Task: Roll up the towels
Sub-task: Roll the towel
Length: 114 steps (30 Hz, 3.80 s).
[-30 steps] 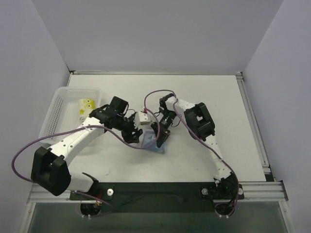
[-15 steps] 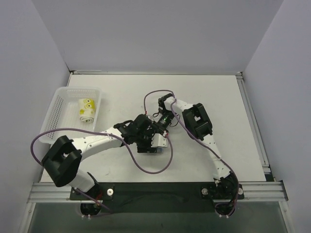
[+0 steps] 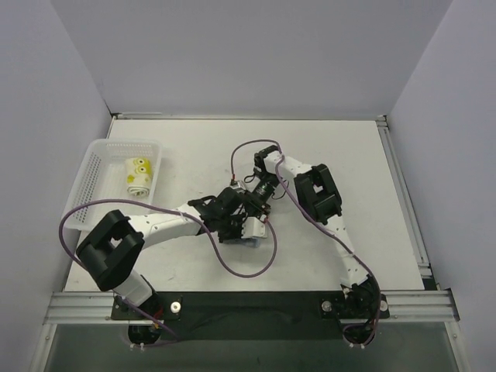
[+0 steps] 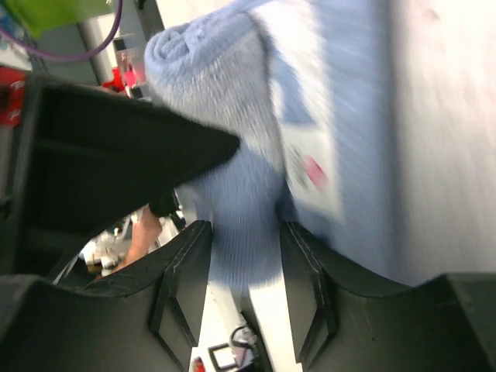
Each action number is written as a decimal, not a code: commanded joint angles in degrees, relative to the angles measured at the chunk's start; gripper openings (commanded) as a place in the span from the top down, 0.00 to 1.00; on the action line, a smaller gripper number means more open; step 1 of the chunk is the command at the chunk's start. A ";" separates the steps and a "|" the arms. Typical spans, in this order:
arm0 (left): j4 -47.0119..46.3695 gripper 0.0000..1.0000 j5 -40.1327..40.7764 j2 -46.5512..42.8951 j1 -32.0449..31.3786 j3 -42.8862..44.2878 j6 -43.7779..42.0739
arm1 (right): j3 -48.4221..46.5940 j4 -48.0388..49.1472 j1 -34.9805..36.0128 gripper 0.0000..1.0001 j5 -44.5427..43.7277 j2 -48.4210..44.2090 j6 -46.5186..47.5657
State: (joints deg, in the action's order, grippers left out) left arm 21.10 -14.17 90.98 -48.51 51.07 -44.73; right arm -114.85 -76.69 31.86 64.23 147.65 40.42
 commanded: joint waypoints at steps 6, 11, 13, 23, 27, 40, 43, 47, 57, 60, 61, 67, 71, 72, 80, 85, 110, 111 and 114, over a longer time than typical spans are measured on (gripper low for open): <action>23.34 0.83 -17.80 5.42 6.22 2.87 8.70 | 2.16 9.33 -11.81 0.58 -6.04 -18.60 -18.95; 34.69 0.75 -26.95 19.63 15.28 15.62 5.28 | 13.58 17.61 -14.63 0.58 -5.52 -28.20 -22.67; 40.66 0.75 -29.76 24.22 18.08 22.91 3.25 | 17.62 21.47 -14.54 0.58 -4.64 -32.50 -23.98; 69.58 0.69 -38.56 53.23 26.09 53.22 -10.28 | 32.14 34.74 -9.36 0.40 -6.74 -41.48 -25.84; 69.25 0.69 -37.68 57.02 27.33 57.30 -9.24 | 34.33 40.37 -4.62 0.39 -13.76 -42.89 -24.87; 69.51 0.65 -39.35 57.91 27.86 57.12 -9.50 | 35.22 52.16 5.41 0.40 -24.24 -36.21 -23.55; 69.51 0.62 -41.10 57.38 28.47 57.65 -9.06 | 35.57 51.99 5.32 0.46 -23.97 -35.51 -23.73; 68.90 0.61 -42.86 57.03 29.00 58.44 -7.75 | 37.24 51.99 5.23 0.52 -22.74 -36.03 -24.16; 66.17 0.61 -40.76 55.97 29.09 56.16 -6.95 | 39.53 55.06 -5.73 0.38 -19.41 -45.96 -35.74; 65.38 0.61 -40.49 55.54 29.09 55.10 -6.95 | 38.56 55.77 -10.23 0.37 -18.26 -48.07 -38.13; 65.29 0.61 -40.49 55.36 29.09 54.93 -6.95 | 38.47 55.77 -10.67 0.37 -18.17 -48.51 -38.23; 65.91 0.61 -40.23 56.50 29.09 55.89 -6.86 | 45.22 62.33 -10.68 0.36 -15.98 -51.67 -42.69; 66.17 0.61 -40.76 57.12 29.18 55.81 -6.95 | 51.47 68.92 -7.96 0.35 -15.71 -53.08 -44.20; 66.17 0.61 -40.76 57.29 29.26 55.81 -6.86 | 53.39 70.43 -7.34 0.34 -15.80 -53.08 -44.38; 66.61 0.61 -41.37 58.52 30.05 56.42 -6.60 | 52.63 78.96 -1.89 0.37 -16.77 -46.59 -46.49; 66.52 0.60 -42.25 58.96 30.76 56.95 -6.25 | 51.57 80.64 -0.48 0.40 -16.15 -41.32 -47.80; 27.78 0.32 -25.04 15.83 34.98 32.27 11.16 | 42.17 60.60 -2.85 1.00 -7.19 -33.40 -52.37; 26.55 0.32 -24.24 11.46 34.98 30.42 11.16 | 41.90 60.25 -2.94 1.00 -6.40 -33.14 -52.81; 22.15 0.30 -20.55 3.54 34.01 23.22 10.54 | 40.93 59.46 -3.55 1.00 -4.73 -31.82 -54.22</action>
State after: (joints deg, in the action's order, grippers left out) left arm 51.90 -41.04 100.99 -13.41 79.05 -33.63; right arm -71.66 -11.92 28.97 55.96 115.09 -11.97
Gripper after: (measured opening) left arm 0.697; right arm 0.099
